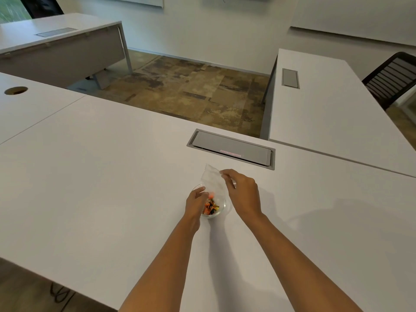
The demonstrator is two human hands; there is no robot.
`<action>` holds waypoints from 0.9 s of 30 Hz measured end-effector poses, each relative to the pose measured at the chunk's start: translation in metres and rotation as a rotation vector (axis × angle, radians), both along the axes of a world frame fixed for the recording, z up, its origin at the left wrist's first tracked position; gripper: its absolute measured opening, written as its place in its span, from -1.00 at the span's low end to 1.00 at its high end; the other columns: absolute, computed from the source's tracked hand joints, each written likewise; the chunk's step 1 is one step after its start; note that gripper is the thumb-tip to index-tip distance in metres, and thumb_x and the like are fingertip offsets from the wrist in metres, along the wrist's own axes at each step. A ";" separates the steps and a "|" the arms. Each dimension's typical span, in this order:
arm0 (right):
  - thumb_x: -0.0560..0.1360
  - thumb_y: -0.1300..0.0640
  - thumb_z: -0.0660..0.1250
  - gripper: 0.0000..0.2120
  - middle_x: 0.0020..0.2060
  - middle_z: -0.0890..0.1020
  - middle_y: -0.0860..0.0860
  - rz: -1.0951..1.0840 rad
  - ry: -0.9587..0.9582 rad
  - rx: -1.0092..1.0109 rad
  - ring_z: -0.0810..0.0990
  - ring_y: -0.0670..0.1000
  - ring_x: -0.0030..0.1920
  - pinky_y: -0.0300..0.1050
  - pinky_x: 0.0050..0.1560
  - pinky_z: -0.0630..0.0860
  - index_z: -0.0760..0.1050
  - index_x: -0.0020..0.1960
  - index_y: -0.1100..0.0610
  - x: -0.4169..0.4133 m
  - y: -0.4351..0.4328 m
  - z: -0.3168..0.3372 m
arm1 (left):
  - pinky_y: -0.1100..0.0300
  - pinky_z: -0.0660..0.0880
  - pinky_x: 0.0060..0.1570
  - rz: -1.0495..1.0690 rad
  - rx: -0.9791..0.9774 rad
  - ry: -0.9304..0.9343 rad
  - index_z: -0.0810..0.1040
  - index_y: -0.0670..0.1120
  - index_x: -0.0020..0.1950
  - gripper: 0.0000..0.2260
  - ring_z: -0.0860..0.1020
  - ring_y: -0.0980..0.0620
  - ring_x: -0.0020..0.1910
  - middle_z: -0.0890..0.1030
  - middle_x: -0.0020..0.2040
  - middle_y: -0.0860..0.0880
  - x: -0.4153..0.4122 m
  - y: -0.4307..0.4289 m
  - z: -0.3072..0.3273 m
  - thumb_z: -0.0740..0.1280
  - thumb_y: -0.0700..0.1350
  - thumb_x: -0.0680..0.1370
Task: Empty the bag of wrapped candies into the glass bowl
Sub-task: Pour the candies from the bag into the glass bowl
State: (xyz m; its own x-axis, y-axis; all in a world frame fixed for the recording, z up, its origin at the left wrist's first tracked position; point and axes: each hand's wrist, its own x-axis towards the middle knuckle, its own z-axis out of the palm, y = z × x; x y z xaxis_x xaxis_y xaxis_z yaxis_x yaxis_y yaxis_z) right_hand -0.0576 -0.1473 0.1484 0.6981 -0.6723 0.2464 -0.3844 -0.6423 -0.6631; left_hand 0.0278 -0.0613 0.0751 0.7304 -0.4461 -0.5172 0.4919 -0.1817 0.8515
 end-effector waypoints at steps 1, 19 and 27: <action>0.56 0.07 0.23 -0.77 0.05 0.70 0.03 0.004 0.011 0.005 0.66 0.05 0.02 -0.12 0.10 0.56 0.56 0.16 0.05 0.000 0.000 -0.001 | -0.01 0.42 0.31 0.004 -0.003 0.003 0.44 -0.12 0.31 -0.66 0.45 -0.11 0.24 0.48 0.32 -0.14 0.000 0.001 -0.001 0.28 -0.18 0.53; 0.49 0.31 0.32 -0.85 -0.09 0.67 0.21 -0.375 -0.252 0.836 0.67 0.14 -0.13 -0.07 -0.11 0.63 0.59 0.04 0.28 -0.025 -0.015 -0.041 | 0.00 0.52 0.01 0.014 -0.128 -0.065 0.57 -0.21 0.21 -0.71 0.55 -0.12 -0.04 0.61 0.00 -0.16 0.006 0.016 0.003 0.35 -0.30 0.49; 0.44 0.30 0.38 -0.87 -0.17 0.65 0.18 -0.498 -0.227 0.982 0.63 0.07 -0.27 -0.25 -0.28 0.57 0.60 -0.02 0.28 -0.059 0.008 -0.081 | 0.39 0.53 -0.41 -0.290 0.064 -0.214 0.57 -0.14 0.21 -0.60 0.53 0.06 -0.26 0.54 -0.10 -0.07 -0.010 0.053 -0.007 0.46 -0.32 0.39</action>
